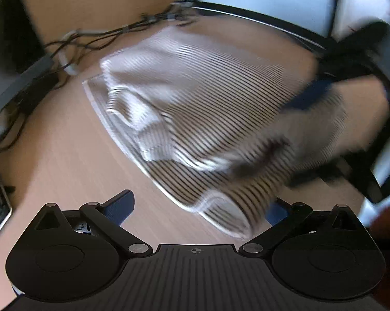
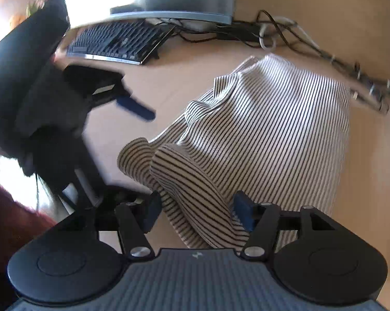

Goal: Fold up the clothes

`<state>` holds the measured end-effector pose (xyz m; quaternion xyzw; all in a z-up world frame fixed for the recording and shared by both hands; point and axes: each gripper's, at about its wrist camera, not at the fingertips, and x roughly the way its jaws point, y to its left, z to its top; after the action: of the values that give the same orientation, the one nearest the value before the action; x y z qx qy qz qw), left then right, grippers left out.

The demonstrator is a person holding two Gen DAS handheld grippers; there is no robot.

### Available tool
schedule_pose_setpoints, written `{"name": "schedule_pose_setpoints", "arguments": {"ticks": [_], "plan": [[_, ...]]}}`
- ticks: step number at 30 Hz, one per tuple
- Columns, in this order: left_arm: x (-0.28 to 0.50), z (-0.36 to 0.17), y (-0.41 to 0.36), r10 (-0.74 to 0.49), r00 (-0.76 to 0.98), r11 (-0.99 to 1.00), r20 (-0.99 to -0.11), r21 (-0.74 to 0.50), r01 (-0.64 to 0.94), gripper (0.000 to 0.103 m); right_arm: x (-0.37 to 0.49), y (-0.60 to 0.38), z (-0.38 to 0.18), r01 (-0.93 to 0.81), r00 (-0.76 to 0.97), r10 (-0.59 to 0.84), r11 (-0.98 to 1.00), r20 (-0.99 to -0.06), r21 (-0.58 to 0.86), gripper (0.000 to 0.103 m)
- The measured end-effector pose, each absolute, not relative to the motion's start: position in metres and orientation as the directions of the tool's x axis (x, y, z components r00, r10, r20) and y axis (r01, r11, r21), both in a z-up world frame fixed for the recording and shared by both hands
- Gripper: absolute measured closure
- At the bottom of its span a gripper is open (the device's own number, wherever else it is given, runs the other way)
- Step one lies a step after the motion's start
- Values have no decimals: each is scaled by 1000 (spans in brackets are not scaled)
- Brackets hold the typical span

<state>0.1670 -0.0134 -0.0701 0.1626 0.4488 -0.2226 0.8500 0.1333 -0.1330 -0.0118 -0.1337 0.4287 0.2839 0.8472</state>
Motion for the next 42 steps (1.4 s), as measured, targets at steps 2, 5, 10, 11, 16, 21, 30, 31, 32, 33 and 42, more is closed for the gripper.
{"name": "schedule_pose_setpoints", "arguments": {"ticks": [2, 5, 10, 11, 16, 21, 30, 31, 32, 33, 42], "plan": [[177, -65, -4, -270, 473, 885, -839, -23, 465, 0, 122, -131, -12, -606, 524, 313, 790, -792, -89, 33], [190, -62, 6, -325, 424, 910, -846, -158, 383, 0, 105, -129, -19, -602, 601, 238, 762, -763, -237, 32], [201, -63, 11, -404, 361, 906, -840, -312, 286, 0, 90, -121, -39, -587, 690, 163, 695, -705, -414, 30], [201, -62, 11, -420, 354, 899, -836, -329, 290, 0, 90, -119, -41, -583, 701, 154, 685, -696, -436, 30], [196, -53, 10, -495, 321, 860, -807, -401, 316, 0, 111, -118, -41, -565, 703, 116, 691, -702, -452, 60], [197, -20, 43, -520, 412, 848, -749, -394, 353, 0, 113, -127, -26, -613, 666, 143, 665, -732, -428, 71], [239, -41, 6, -510, 476, 817, -716, -230, 530, 19, 78, -117, 25, -774, 501, 151, 519, -852, -363, 76], [241, -49, -2, -525, 451, 796, -722, -229, 560, 20, 68, -114, 32, -793, 486, 139, 484, -863, -369, 76], [242, -56, -8, -537, 430, 779, -726, -231, 583, 20, 59, -111, 43, -808, 478, 124, 449, -869, -381, 77], [242, -62, -11, -556, 410, 762, -723, -246, 600, 20, 49, -109, 54, -821, 474, 111, 415, -874, -393, 78], [236, -80, 11, -736, 224, 600, -638, -463, 653, 31, 109, -98, 106, -842, 494, 134, 321, -859, -434, 78]]}}
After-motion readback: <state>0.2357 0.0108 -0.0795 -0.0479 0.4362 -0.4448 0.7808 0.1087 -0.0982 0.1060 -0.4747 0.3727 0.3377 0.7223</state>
